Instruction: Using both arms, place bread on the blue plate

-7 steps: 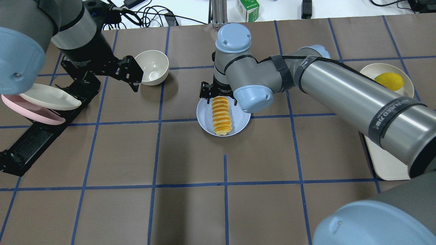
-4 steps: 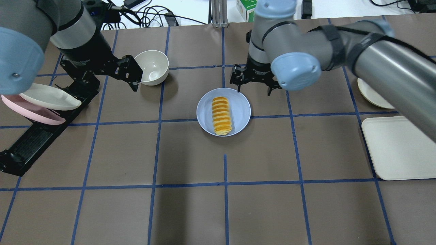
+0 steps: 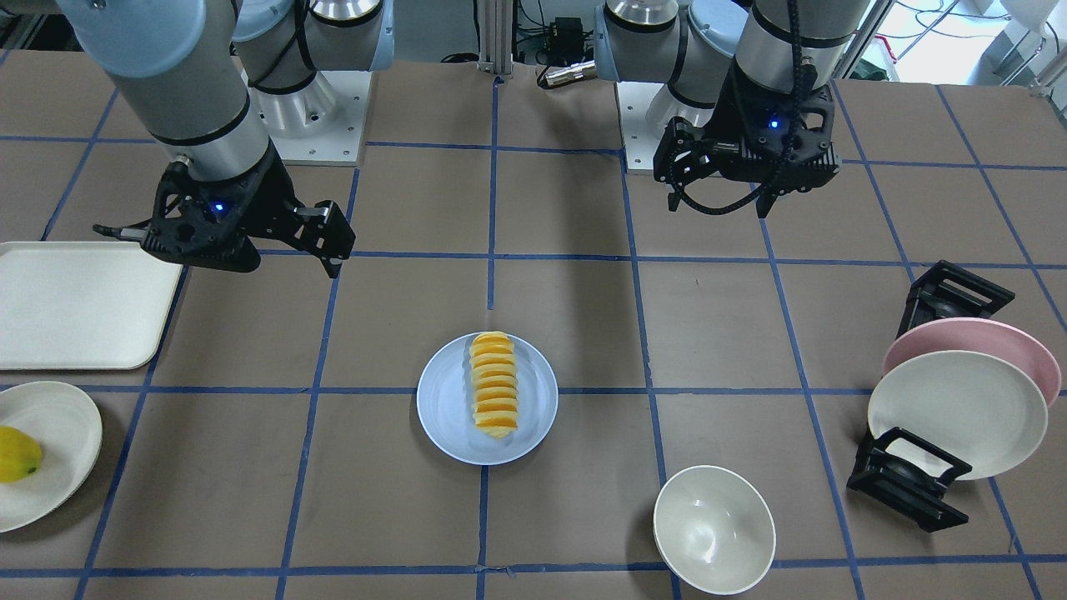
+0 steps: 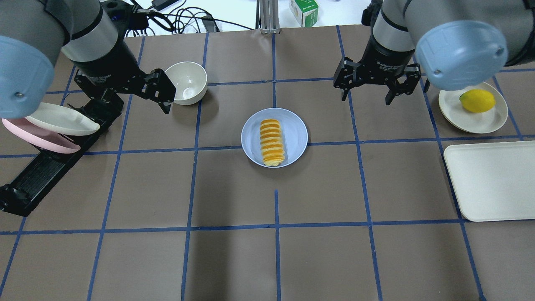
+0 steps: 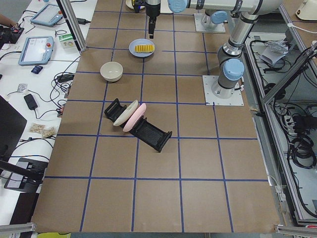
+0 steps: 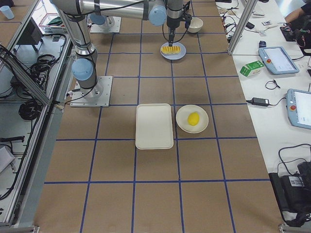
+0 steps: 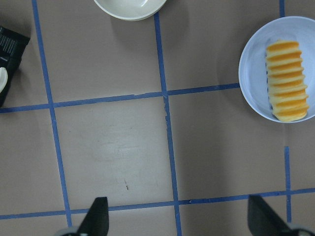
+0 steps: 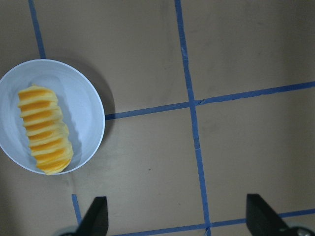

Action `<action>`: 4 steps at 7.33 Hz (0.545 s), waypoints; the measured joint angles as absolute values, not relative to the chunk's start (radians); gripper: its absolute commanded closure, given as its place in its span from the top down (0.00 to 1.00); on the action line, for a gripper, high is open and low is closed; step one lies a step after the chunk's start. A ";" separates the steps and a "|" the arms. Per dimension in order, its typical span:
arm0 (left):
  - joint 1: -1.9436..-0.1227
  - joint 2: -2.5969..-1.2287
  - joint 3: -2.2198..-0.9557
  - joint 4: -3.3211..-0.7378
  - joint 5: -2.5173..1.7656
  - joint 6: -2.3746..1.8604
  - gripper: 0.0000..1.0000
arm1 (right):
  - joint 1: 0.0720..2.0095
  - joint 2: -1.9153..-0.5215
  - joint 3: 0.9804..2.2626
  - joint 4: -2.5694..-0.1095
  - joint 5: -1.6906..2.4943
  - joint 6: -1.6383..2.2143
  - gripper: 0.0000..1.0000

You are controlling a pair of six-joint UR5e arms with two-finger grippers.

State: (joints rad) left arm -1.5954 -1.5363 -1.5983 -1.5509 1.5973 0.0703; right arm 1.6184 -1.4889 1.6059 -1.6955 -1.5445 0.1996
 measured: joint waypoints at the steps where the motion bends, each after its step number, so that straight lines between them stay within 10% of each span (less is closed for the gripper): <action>1: -1.595 -1.536 -1.599 -1.551 1.598 0.070 1.00 | 1.607 -1.502 1.603 -1.681 -1.554 0.195 1.00; 4: -1.595 -1.536 -1.602 -1.551 1.598 0.070 1.00 | 1.587 -1.551 1.601 -1.617 -1.565 0.192 1.00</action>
State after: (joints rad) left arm -1.5953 -1.5355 -1.6022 -1.5509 1.5976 0.0702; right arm 1.5869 -1.5514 1.6013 -1.6168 -1.5653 0.1918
